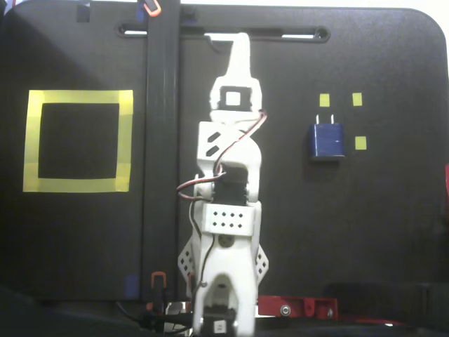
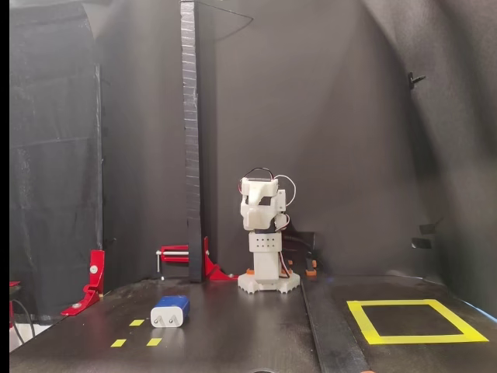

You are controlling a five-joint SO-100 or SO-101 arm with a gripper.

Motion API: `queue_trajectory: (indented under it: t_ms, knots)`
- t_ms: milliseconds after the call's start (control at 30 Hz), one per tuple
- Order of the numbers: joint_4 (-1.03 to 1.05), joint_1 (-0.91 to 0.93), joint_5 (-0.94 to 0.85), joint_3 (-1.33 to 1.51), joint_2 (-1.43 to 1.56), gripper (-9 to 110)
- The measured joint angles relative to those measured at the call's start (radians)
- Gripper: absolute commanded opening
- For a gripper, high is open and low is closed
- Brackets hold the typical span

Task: Grasp the block and place it in the designated area.

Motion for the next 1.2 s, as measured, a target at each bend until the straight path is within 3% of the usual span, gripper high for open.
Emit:
queue_trajectory:
  t_ms: [800, 1200]
  knots:
    - [0.031, 0.560, 0.000, 0.000, -0.037, 0]
    - [0.075, 0.632, 0.000, 0.000, 0.002, 0]
